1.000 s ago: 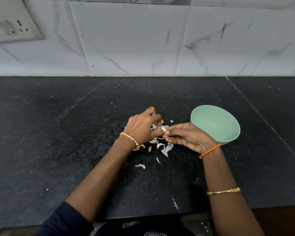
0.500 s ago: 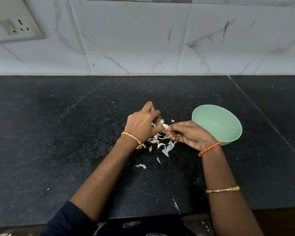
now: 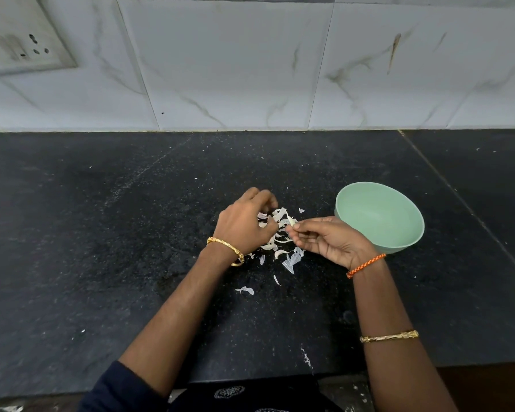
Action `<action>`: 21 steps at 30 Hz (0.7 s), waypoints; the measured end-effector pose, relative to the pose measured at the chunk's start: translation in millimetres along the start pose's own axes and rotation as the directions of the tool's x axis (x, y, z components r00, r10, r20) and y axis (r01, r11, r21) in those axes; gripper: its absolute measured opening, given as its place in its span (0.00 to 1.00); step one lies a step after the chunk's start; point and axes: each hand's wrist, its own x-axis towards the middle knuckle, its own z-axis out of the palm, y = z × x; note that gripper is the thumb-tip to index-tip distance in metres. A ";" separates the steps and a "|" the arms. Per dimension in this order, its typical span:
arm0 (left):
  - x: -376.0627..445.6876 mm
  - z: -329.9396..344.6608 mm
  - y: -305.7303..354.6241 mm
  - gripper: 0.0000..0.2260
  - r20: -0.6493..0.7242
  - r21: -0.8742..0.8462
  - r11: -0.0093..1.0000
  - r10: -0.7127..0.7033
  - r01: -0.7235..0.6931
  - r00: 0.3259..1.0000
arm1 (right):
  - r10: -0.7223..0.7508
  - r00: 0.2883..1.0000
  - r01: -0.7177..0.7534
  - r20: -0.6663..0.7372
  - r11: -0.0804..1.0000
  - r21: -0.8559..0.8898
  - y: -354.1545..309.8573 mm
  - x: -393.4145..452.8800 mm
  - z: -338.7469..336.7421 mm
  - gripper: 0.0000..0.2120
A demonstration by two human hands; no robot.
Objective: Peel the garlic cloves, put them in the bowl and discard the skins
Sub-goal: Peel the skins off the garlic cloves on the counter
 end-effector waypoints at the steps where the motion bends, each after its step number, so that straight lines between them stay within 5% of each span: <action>1: -1.4 1.8 -0.1 0.04 -0.003 -0.036 0.999 0.023 -0.023 1.000 | 0.006 1.000 -0.006 -0.001 1.000 -0.008 0.0 0.0 -0.3 0.04; 7: -6.0 8.6 0.4 0.07 -0.051 -0.131 0.991 -0.015 0.008 0.999 | 0.033 0.999 -0.033 0.002 0.999 -0.029 -0.6 0.9 -0.1 0.04; 10: -1.3 9.0 -2.8 0.15 0.080 -0.241 0.968 0.095 -0.073 0.992 | 0.046 0.999 -0.045 0.018 0.998 -0.036 -1.3 1.1 -1.2 0.05; 15: 1.9 17.5 -9.8 0.07 0.094 -0.303 0.949 0.117 -0.084 0.989 | 0.042 0.999 -0.041 0.026 0.998 -0.056 -1.3 1.0 -3.0 0.06; 21: -2.1 18.8 -6.1 0.10 0.120 -0.291 0.952 0.132 -0.092 0.984 | 0.030 0.999 -0.032 -0.036 0.999 -0.034 1.8 3.9 -5.4 0.06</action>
